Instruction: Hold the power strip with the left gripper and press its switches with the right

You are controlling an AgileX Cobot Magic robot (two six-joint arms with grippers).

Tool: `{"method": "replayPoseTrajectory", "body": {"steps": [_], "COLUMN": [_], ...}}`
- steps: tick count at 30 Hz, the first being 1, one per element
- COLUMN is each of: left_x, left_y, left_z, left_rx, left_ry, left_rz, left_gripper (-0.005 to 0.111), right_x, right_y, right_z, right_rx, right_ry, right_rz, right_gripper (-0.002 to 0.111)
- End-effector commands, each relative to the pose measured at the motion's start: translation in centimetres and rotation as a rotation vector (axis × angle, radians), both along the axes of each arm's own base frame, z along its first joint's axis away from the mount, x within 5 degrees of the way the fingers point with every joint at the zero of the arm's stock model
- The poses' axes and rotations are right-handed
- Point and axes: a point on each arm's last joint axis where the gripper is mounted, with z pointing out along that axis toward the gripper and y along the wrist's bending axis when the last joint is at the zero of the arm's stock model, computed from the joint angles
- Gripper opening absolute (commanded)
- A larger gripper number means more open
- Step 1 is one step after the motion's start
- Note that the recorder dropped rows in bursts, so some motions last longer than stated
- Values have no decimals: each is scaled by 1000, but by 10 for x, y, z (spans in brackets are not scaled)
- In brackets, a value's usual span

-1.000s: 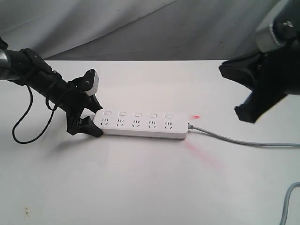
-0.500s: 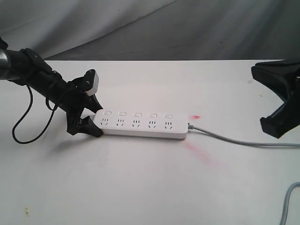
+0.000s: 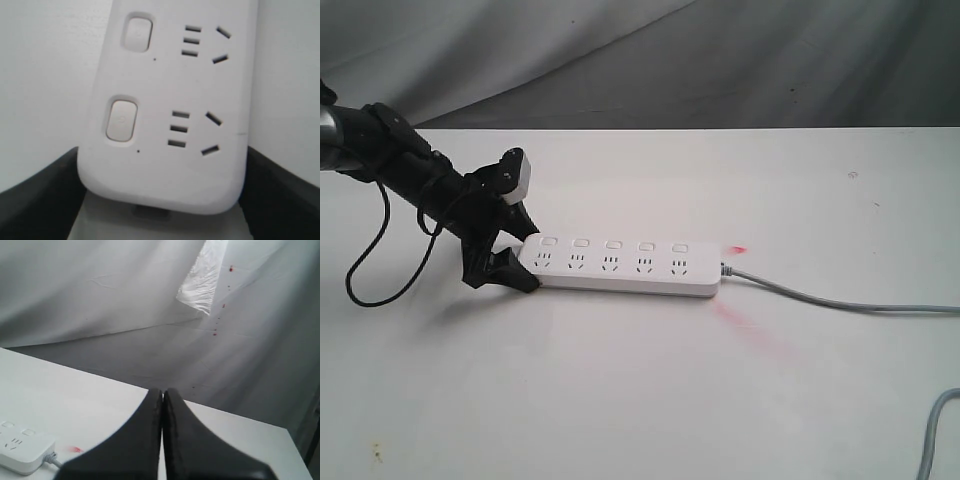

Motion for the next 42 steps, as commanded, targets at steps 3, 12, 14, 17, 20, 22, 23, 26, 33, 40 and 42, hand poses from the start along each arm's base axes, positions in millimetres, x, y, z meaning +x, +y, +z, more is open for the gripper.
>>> {"method": "replayPoseTrajectory", "body": {"steps": [3,12,14,17,20,22,23,26,33,40,42], "left_x": [-7,-7,-7,-7,-7,-7,-7,-7,-7,-7,-7], "left_y": [1,1,1,1,1,1,1,1,1,1,1], "left_z": [-18,-18,-18,-18,-18,-18,-18,-18,-18,-18,-18], "left_rx": [33,33,33,33,33,33,33,33,33,33,33], "left_ry": [64,64,64,64,64,64,64,64,64,64,64], "left_rz": [-21,-21,-21,-21,-21,-21,-21,-21,-21,-21,-21], "left_gripper": [64,64,64,64,64,64,64,64,64,64,64], "right_x": [-4,-4,-4,-4,-4,-7,-8,-13,-16,-15,-15], "right_y": [-2,-2,-4,-4,-4,-3,-3,-3,-2,-2,-2], "right_z": [-3,-3,-2,-1,-8,-15,-19,-33,-45,-47,-47], "right_rx": [44,101,83,118,187,233,237,242,247,211,211], "right_ry": [-14,-13,-25,-39,-28,-27,-28,-35,1,24,24], "right_rz": [-32,-30,-50,-51,-43,-38,-37,-36,-34,-36,-36], "right_gripper": [0,0,0,0,0,0,0,0,0,0,0]}}
